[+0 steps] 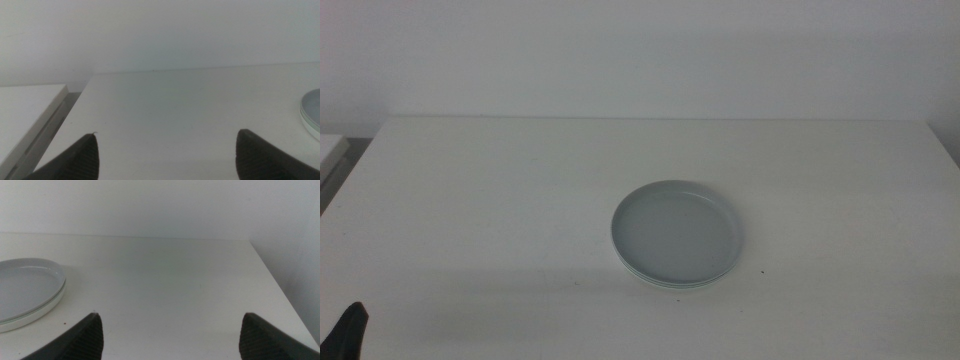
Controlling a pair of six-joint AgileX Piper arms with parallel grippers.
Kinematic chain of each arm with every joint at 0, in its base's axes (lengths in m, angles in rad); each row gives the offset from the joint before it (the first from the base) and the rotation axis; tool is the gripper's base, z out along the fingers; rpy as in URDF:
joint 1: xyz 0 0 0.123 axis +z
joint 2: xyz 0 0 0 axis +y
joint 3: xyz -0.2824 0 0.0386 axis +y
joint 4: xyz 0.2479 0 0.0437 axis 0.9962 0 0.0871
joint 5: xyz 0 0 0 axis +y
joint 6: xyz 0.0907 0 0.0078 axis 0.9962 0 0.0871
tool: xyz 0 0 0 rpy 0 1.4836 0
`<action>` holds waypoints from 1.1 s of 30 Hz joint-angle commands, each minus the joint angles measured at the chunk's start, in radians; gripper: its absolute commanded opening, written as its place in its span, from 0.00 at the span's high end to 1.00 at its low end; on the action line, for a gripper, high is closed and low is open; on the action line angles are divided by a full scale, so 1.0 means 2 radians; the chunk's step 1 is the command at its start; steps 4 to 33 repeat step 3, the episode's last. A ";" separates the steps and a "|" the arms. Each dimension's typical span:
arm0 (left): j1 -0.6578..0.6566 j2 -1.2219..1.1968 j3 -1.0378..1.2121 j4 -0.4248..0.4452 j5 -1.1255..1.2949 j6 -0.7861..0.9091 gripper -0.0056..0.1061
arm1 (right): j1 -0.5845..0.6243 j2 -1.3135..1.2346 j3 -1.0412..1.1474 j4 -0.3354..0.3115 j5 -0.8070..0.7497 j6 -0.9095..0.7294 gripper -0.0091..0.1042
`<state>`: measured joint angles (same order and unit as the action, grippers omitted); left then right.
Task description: Stack the three bowls on top of each other.
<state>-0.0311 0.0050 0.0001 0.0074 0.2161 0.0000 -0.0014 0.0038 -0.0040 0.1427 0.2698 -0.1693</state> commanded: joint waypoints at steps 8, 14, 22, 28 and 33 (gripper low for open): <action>0.000 -0.002 0.000 -0.004 -0.009 0.000 0.11 | -0.004 -0.002 0.002 -0.003 -0.004 -0.003 0.10; 0.000 -0.002 0.000 -0.004 -0.009 0.000 0.11 | -0.004 -0.002 0.002 -0.003 -0.004 -0.003 0.10; 0.000 -0.002 0.000 -0.004 -0.009 0.000 0.11 | -0.004 -0.002 0.002 -0.003 -0.004 -0.003 0.10; 0.000 -0.002 0.000 -0.004 -0.009 0.000 0.11 | -0.004 -0.002 0.002 -0.003 -0.004 -0.003 0.10; 0.000 -0.002 0.000 -0.004 -0.009 0.000 0.11 | -0.004 -0.002 0.002 -0.003 -0.004 -0.003 0.10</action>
